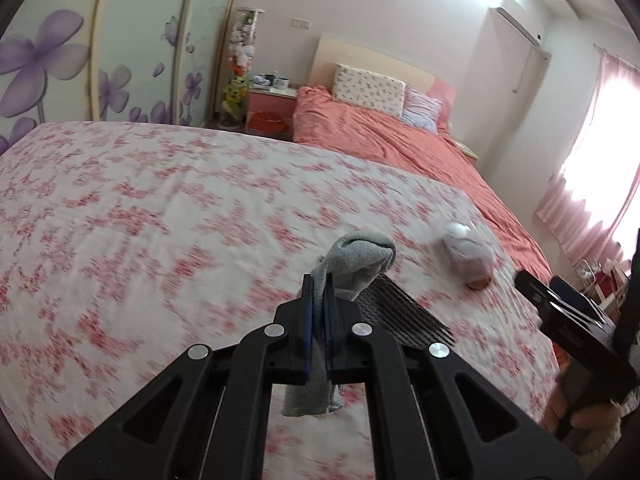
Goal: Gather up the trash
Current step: 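Grasp the clear plastic container with the right gripper while the left holds the sock, then carry the sock and container over the orange basket and open both grippers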
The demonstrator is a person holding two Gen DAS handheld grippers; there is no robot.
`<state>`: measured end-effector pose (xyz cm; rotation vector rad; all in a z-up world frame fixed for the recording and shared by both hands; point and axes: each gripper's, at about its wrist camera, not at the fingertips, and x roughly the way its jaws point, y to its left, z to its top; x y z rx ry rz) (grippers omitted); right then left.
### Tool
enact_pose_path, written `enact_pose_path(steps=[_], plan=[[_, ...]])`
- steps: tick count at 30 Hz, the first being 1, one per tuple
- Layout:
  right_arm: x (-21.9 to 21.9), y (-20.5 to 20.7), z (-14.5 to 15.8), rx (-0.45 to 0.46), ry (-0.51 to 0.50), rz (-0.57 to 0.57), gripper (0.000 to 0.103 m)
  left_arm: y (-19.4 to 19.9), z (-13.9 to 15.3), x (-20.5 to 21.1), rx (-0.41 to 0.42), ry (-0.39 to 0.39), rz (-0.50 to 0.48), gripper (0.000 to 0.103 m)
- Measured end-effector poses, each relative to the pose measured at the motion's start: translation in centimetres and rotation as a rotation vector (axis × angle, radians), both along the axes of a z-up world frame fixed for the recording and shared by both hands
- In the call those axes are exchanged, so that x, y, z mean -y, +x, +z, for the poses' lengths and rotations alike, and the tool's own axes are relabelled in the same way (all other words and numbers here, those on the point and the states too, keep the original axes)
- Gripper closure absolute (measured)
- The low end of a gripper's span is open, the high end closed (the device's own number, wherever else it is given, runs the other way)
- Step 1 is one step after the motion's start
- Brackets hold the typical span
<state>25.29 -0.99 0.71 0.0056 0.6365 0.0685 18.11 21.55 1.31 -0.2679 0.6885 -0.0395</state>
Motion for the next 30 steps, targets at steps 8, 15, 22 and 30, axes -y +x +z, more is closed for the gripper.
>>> enact_pose_path(steps=[8,15,22,30], plan=[[-5.5,5.9,-2.1,-0.016,-0.225,-0.058,0.008,1.2,-0.4,-2.9,-0.007,-0.004,0.013,0.099],[-7.4,7.2,-4.4,-0.057,-0.398,-0.055,0.025,1.8,-1.1,-3.9,-0.028,-0.023,0.012,0.099],[-4.9,6.9,-3.8,-0.094,-0.266,-0.042,0.043,1.8,-1.2,-3.5,-0.036,-0.029,0.006,0.099],[-0.8,3.9,0.5,-0.024,-0.012,-0.008,0.043,1.9,-0.5,-2.4,-0.02,-0.024,-0.018,0.099]])
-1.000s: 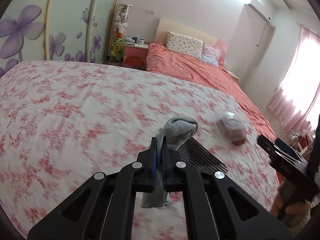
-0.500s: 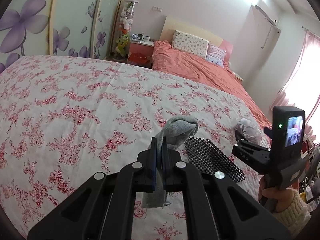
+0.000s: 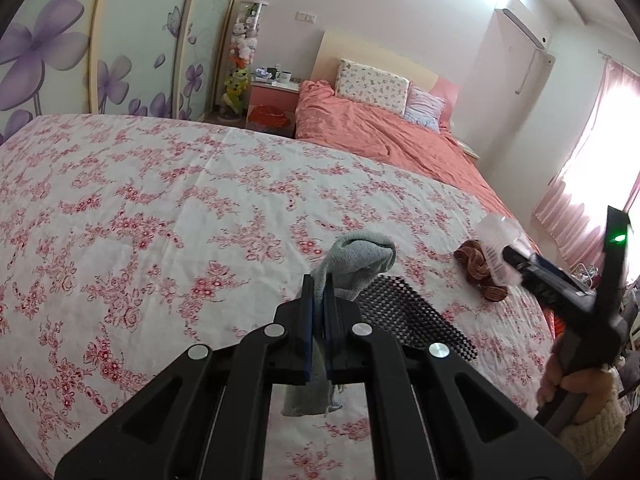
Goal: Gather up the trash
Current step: 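Carry the sock and container over the orange basket and open both grippers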
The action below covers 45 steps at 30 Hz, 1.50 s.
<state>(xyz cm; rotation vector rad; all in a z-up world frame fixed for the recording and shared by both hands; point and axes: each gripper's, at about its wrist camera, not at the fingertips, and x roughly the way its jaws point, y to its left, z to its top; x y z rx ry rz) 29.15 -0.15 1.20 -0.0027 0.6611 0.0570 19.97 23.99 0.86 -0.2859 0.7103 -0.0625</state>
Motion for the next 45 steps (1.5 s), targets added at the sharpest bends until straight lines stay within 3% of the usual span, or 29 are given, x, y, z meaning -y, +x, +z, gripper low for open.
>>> enact_pose_path(steps=[7,14,31,45], plan=[[3.6,-2.4,4.4,0.077,0.086,-0.028,0.043,0.1,1.1,2.0,0.019,0.003,-0.04,0.099],[7.2,-4.5,6.3,0.111,0.11,-0.083,0.043,0.3,2.6,5.0,0.038,0.009,-0.094,0.099],[15.6,-10.5,6.3,0.157,0.167,-0.179,0.043,0.3,5.4,15.2,0.081,-0.006,-0.275,0.099],[25.0,-16.1,4.5,0.184,0.197,-0.337,0.043,0.1,4.3,27.6,0.056,-0.091,-0.489,0.099]])
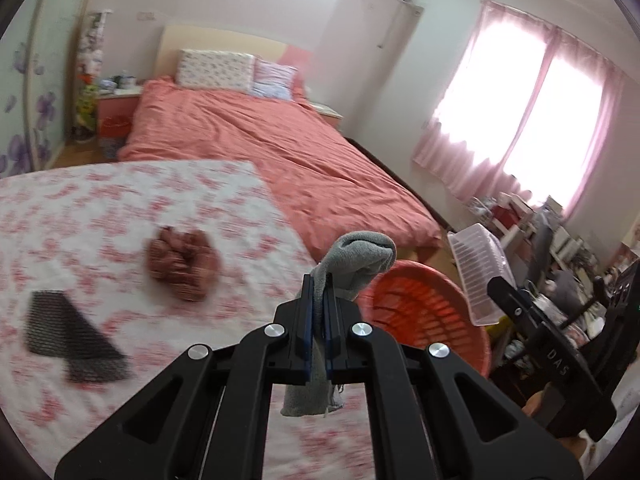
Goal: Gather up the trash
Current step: 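Carry the sock and container over the orange basket and open both grippers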
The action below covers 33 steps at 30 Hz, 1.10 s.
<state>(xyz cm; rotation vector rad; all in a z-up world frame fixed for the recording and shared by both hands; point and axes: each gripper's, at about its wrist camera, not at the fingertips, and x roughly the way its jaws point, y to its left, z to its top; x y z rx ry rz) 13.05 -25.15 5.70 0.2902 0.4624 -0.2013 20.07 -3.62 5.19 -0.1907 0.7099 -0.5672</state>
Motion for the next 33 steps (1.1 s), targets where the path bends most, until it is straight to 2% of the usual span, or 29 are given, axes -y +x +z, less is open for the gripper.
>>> enact_pose_path(steps=[6,14,23,33], plan=[[3.4,-1.5,-1.1,-0.001,-0.009,-0.065,0.043,-0.3,-1.2,5.9,-0.017,-0.004,-0.11,0.099],[7.8,-2.5,-3.7,-0.021,0.012,-0.123,0.042,-0.1,-2.8,11.1,-0.051,-0.001,-0.195,0.099],[10.5,-3.0,-5.9,-0.032,0.038,-0.146,0.042,-0.2,-4.1,14.2,-0.078,0.015,-0.25,0.099],[11.9,-2.5,-6.6,-0.019,0.069,-0.148,0.04,0.1,-5.5,16.3,-0.116,0.05,-0.274,0.099]])
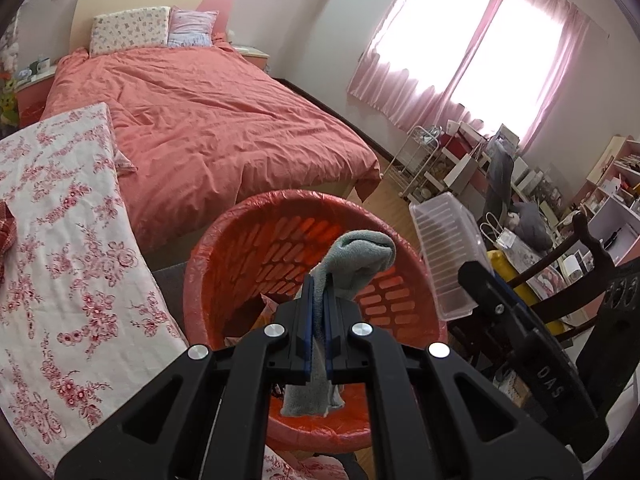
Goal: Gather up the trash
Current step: 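Carry the sock and container over the orange basket and open both grippers, then grasp the black mesh pad with the left gripper and lift it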
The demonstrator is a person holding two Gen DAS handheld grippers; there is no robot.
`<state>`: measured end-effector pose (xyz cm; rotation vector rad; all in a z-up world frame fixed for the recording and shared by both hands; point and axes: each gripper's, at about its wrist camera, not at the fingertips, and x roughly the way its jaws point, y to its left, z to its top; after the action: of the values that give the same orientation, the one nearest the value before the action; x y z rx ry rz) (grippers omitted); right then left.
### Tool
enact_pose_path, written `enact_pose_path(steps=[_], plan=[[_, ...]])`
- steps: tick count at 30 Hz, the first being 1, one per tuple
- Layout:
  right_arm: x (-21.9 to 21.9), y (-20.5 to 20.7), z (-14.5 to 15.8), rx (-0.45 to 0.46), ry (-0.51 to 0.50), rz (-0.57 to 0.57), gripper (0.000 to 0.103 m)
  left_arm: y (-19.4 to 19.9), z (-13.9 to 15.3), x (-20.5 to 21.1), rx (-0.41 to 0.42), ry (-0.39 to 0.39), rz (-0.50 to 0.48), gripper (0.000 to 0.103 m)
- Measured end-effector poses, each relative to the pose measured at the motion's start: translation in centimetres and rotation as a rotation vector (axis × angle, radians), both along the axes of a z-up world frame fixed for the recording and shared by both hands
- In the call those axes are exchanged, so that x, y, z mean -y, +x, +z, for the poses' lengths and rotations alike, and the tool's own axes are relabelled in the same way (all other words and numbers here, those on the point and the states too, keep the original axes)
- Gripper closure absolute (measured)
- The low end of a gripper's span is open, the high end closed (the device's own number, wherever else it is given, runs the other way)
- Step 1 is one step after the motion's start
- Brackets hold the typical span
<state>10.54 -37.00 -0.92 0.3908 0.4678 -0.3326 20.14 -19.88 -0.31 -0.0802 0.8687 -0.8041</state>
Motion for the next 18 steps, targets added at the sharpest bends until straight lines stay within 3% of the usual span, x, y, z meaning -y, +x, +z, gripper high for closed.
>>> enact_pose_path(steps=[4,6,8,9,18], plan=[[0.0,0.1,-0.3,0.005,0.027,0.012,0.032,0.2,-0.6,0.2,-0.02,0.029,0.005,0.097],[0.2,-0.1,-0.4,0.007,0.035,0.009,0.028,0.4,-1.0,-0.1,-0.033,0.041,0.017,0.09],[0.2,-0.3,-0.3,0.004,0.033,0.001,0.027,0.6,-1.1,-0.5,-0.035,0.05,0.038,0.068],[0.3,-0.4,-0.3,0.003,0.031,-0.004,0.026,0.6,-1.1,-0.8,-0.032,0.054,0.046,0.066],[-0.7,-0.7,0.2,-0.033,-0.029,-0.028,0.025,0.4,-0.1,-4.7,0.065,0.132,0.126,0.063]])
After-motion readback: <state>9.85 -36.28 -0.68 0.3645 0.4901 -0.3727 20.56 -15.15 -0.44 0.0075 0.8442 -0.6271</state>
